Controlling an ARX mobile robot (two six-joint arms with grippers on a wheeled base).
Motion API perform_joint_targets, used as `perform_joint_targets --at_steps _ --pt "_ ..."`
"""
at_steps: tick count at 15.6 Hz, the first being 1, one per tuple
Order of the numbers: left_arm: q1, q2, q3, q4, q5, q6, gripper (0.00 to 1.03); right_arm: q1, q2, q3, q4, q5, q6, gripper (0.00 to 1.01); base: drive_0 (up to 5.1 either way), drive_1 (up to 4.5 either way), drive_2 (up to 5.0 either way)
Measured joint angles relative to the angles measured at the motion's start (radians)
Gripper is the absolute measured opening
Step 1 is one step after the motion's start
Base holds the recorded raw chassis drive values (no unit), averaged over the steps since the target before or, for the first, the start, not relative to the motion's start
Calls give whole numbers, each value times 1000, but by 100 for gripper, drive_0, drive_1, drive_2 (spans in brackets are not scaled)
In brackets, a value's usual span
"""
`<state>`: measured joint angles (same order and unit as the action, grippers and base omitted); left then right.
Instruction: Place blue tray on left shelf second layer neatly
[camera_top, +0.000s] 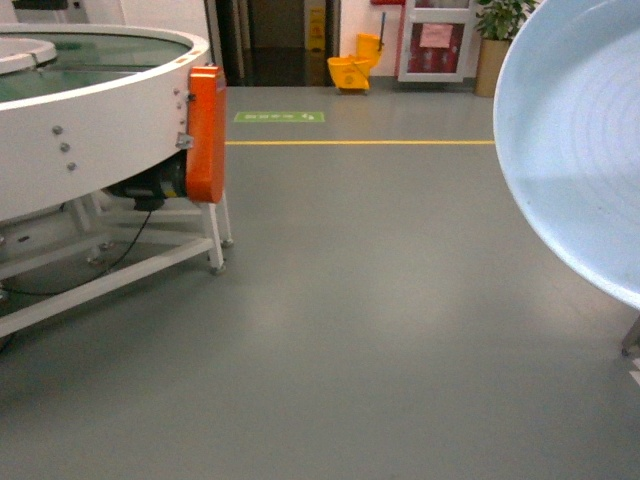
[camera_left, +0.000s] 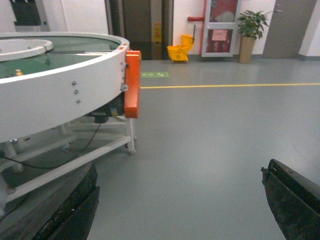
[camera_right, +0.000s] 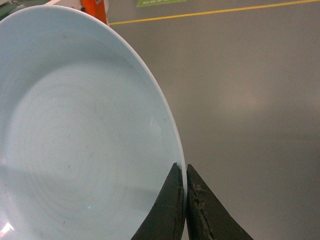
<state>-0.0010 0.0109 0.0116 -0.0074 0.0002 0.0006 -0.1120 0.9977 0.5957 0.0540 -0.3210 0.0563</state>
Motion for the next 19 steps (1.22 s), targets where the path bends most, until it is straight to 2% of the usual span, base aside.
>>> perform_joint_targets --at_steps 19 --pt "0 0 0 2 -1 0 98 1 0 2 -5 2 0 2 161 41 -640"
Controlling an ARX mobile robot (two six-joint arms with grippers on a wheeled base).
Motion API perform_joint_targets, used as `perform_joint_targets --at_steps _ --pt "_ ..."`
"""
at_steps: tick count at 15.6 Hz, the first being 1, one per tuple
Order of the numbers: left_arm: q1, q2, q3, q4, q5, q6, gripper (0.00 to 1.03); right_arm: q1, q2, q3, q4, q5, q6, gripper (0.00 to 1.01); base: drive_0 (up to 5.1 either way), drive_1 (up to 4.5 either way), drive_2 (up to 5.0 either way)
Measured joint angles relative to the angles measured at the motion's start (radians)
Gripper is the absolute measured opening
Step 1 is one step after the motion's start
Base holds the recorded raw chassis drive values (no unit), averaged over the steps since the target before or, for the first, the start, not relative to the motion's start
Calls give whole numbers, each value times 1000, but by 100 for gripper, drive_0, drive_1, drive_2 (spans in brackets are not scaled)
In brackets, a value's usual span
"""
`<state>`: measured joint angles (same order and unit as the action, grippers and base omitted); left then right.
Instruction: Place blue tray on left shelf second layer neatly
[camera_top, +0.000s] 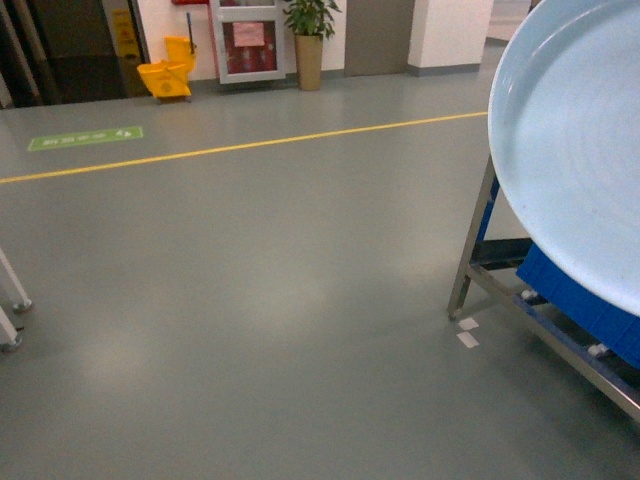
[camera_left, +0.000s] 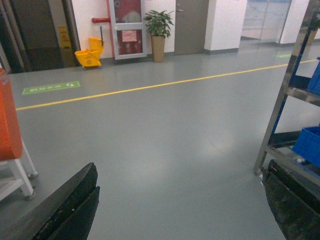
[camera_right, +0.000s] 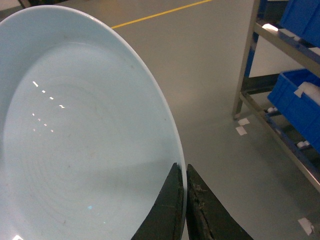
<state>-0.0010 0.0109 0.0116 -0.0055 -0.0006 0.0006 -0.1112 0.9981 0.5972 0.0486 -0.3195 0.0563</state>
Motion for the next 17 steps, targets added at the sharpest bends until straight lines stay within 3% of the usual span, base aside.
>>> perform_joint_targets --at_steps 17 --pt "0 0 0 2 0 0 98 0 3 1 3 1 0 2 140 29 -613"
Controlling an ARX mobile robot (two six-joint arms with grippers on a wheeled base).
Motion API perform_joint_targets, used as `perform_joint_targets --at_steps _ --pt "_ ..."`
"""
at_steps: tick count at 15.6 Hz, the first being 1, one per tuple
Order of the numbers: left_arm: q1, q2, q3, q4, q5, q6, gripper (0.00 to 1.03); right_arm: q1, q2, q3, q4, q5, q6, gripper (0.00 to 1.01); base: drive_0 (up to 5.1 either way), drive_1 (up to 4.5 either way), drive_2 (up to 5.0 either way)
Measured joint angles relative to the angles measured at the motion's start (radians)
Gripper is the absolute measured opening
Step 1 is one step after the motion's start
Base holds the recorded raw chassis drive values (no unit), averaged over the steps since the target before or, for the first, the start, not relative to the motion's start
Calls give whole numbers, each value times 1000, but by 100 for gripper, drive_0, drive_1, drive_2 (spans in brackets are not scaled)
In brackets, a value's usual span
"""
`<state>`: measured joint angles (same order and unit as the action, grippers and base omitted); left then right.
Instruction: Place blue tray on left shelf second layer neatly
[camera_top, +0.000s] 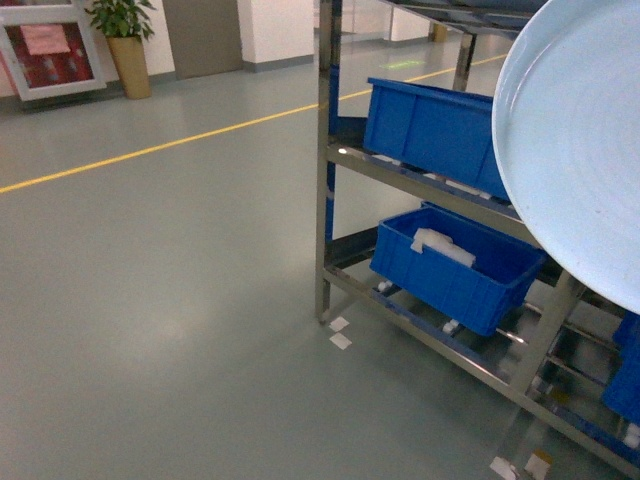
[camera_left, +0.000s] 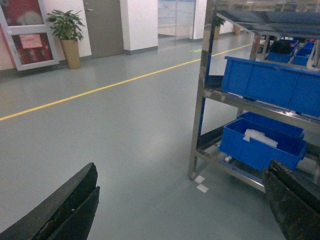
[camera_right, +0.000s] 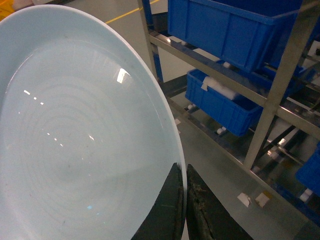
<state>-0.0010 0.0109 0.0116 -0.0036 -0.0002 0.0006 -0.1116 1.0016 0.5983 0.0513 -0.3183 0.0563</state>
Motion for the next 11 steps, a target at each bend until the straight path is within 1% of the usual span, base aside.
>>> perform_joint_targets --at_steps 11 --pt "0 0 0 0 0 0 98 0 -2 0 -1 0 0 2 -163 -163 -163"
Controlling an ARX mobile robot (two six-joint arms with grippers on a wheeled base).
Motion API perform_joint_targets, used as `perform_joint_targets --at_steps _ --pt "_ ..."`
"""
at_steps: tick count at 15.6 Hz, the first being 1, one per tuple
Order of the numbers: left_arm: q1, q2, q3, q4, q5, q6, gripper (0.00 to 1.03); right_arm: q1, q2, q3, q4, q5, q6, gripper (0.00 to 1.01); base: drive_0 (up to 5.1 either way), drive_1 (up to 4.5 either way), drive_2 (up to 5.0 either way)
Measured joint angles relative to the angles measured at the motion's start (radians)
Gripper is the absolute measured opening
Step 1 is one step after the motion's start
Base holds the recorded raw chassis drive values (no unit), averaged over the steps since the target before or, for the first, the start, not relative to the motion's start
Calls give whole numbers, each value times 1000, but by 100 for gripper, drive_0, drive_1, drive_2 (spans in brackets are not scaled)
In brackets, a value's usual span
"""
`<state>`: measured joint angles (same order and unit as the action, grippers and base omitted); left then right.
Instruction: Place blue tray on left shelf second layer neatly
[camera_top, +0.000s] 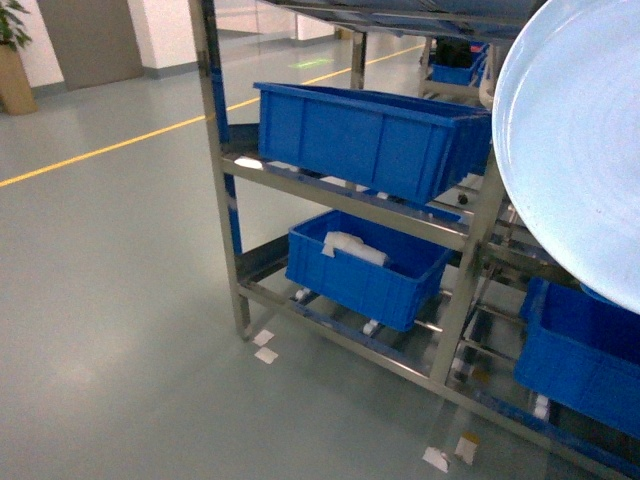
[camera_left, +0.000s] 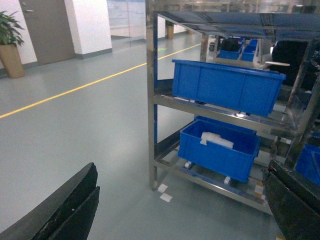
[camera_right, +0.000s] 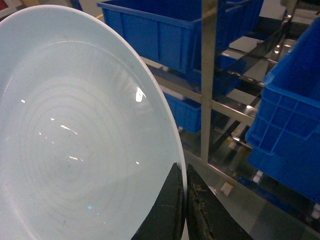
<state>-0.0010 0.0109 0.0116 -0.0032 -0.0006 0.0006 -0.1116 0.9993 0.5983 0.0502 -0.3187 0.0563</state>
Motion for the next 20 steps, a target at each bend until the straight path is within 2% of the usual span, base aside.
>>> perform_joint_targets --at_steps 4,9,20 --pt "0 0 0 -1 0 0 98 0 0 0 0 0 0 2 -163 -163 -163" --pt "0 0 0 0 0 0 98 0 3 0 0 0 0 2 -163 49 -375" --pt "0 0 0 -1 0 0 98 0 2 0 1 0 0 2 -168 -168 -168"
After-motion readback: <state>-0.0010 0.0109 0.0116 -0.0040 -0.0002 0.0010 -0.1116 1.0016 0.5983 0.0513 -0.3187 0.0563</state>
